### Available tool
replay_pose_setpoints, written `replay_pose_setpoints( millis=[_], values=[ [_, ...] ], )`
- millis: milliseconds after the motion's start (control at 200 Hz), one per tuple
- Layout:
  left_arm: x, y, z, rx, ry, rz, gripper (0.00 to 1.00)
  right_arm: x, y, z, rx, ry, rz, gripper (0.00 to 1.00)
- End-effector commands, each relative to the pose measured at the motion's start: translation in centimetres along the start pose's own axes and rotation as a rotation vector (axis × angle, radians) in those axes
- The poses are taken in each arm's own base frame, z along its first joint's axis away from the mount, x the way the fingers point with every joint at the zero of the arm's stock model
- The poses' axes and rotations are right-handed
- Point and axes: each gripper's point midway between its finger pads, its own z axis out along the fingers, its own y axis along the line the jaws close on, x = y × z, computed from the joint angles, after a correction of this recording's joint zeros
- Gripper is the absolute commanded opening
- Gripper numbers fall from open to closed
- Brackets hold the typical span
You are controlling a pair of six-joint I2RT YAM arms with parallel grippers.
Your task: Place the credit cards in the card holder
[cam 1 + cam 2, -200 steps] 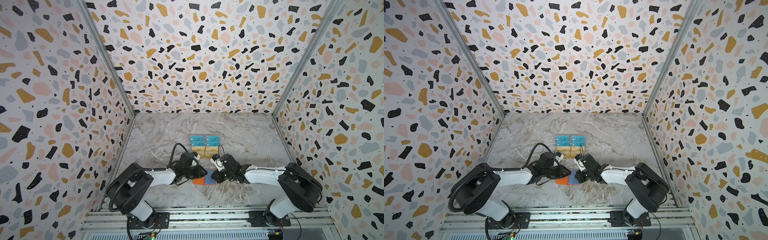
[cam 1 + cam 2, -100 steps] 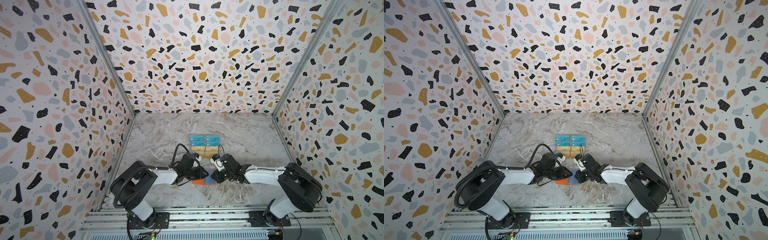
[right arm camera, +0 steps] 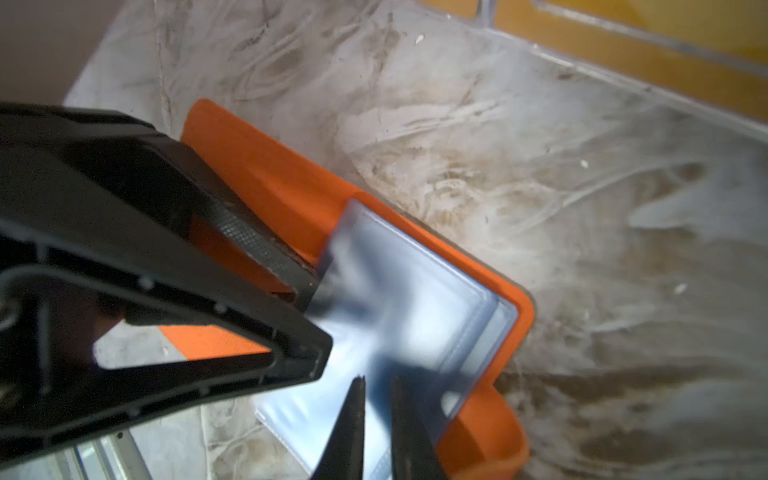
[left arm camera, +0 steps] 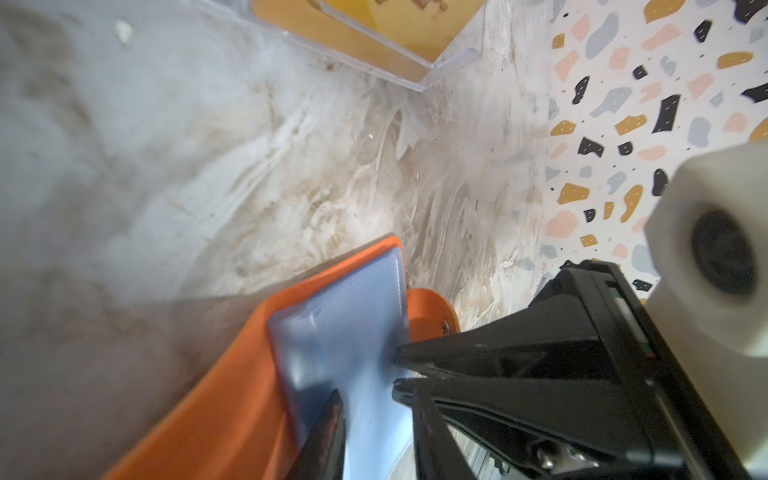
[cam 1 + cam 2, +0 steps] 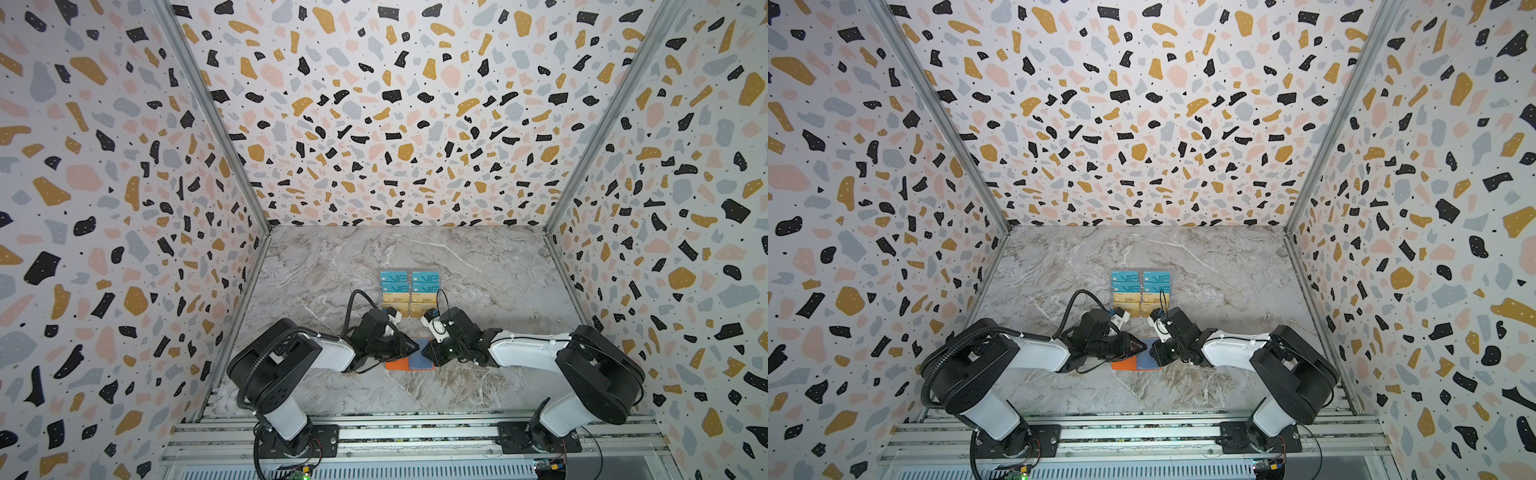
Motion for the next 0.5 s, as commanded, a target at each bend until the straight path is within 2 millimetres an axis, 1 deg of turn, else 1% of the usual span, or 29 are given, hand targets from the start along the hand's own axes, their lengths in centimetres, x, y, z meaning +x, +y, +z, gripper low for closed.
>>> replay_pose_setpoints(
  millis=[0, 260, 385, 496],
  values=[
    [0.2, -0.6, 0.2, 0.066, -0.004, -0.048, 0.30, 0.1, -0.3, -0.1, 0.021, 0.017, 0.007, 0.16],
    [0.4, -0.4, 0.8, 0.111, -0.003, -0.073, 0.29, -1.0, 0.4, -0.7, -0.002, -0.025, 0.004, 0.16],
    [0.2, -0.4, 0.9, 0.123, -0.010, -0.079, 0.28, -0.8, 0.3, -0.5, 0.000, -0.018, 0.011, 0.16],
    [0.1, -0.1, 1.1, 0.107, -0.011, -0.078, 0.24, -1.0, 0.2, -0.8, 0.005, -0.030, 0.011, 0.16]
  ],
)
